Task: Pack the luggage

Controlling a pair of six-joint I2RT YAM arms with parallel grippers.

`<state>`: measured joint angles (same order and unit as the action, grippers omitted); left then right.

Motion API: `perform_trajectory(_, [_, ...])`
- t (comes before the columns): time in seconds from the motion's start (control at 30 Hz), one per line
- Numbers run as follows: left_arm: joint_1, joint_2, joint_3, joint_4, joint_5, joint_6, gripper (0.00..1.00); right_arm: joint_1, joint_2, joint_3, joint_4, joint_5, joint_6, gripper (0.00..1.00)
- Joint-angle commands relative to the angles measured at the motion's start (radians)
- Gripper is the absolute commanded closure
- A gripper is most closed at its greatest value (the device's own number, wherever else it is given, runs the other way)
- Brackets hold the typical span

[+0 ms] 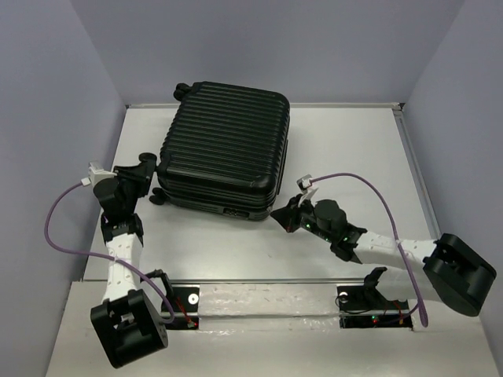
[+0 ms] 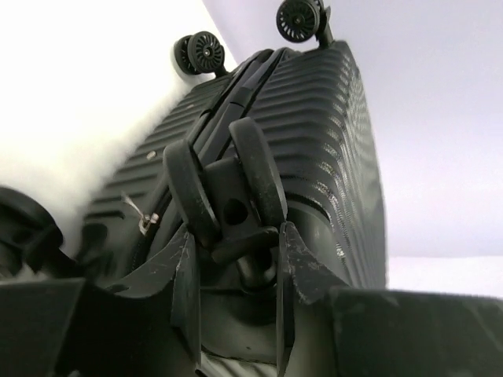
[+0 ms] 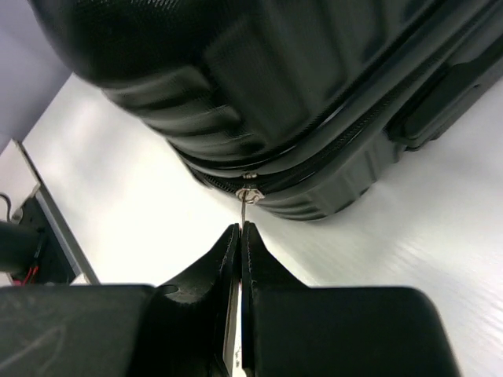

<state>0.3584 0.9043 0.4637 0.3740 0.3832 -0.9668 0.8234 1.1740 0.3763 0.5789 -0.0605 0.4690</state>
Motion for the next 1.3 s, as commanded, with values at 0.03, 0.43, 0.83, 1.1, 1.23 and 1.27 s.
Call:
perform_trajectory(0.03, [-0.035,-0.045,-0.025,0.144,0.082,0.068,0.94,0.170,0.110,0.050,0.107,0.023,0.006,0.93])
perform_trajectory(0.43, [-0.344,-0.268,-0.181,0.045,0.031,0.093,0.94,0.069,0.078,0.042,0.121,0.129,0.129,0.93])
perform_trajectory(0.83, [-0.708,-0.433,-0.273,0.002,-0.132,-0.026,0.94,0.280,0.375,0.233,0.116,0.290,0.046,0.93])
perform_trajectory(1.1, [-0.719,-0.579,-0.287,-0.127,-0.150,0.016,0.94,0.036,-0.078,0.039,-0.197,0.284,-0.007,0.93])
perform_trajectory(1.23, [-0.725,-0.561,-0.296,-0.084,-0.126,-0.006,0.94,-0.007,-0.221,0.099,-0.355,0.112,-0.064,0.93])
perform_trajectory(1.27, [-0.728,-0.549,-0.289,-0.081,-0.119,-0.009,0.94,-0.007,-0.218,0.125,-0.381,0.062,-0.067,0.93])
